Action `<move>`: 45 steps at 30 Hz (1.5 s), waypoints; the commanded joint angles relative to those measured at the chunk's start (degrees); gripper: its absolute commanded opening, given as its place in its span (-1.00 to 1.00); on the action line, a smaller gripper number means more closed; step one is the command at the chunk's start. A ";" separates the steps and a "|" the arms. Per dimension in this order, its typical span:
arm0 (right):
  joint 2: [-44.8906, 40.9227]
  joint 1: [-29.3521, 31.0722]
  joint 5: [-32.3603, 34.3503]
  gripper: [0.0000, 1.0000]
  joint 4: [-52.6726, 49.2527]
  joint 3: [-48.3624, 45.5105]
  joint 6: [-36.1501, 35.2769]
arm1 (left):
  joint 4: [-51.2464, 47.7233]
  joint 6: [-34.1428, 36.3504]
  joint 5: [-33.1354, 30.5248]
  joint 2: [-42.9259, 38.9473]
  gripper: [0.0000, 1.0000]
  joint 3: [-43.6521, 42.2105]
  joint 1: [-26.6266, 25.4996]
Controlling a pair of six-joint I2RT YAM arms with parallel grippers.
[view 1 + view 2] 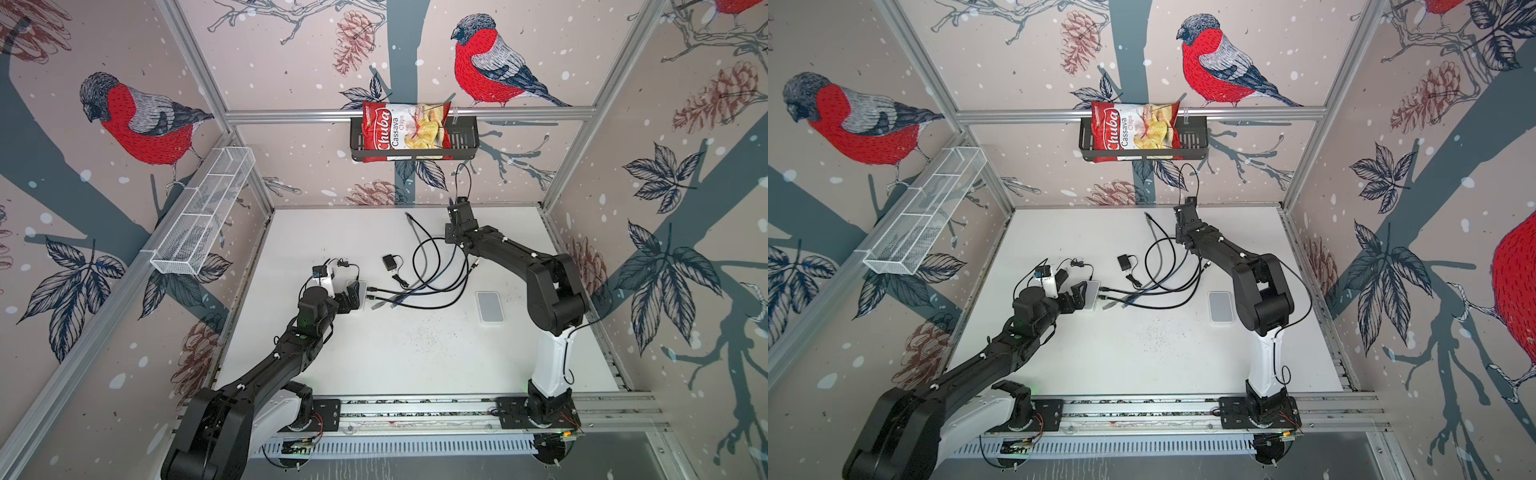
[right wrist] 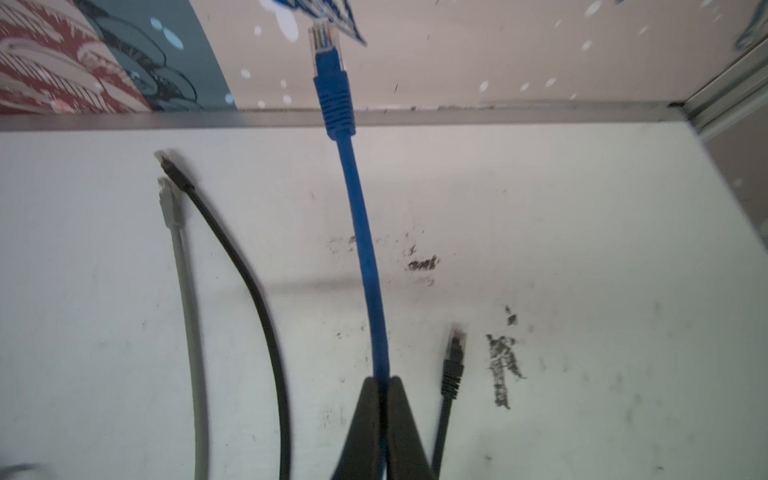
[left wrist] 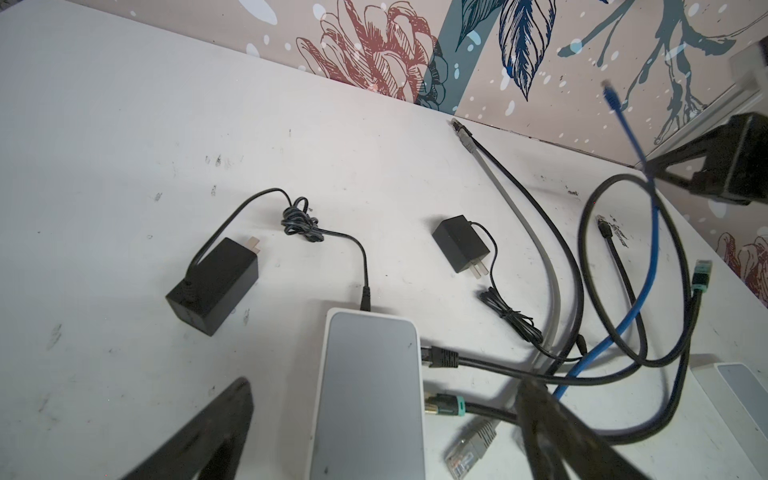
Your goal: Insert the plug into the switch port
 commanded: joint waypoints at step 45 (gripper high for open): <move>-12.01 10.89 -13.54 -0.59 -3.53 -23.52 -22.43 | 3.97 0.99 -1.46 -1.41 0.93 -3.57 0.07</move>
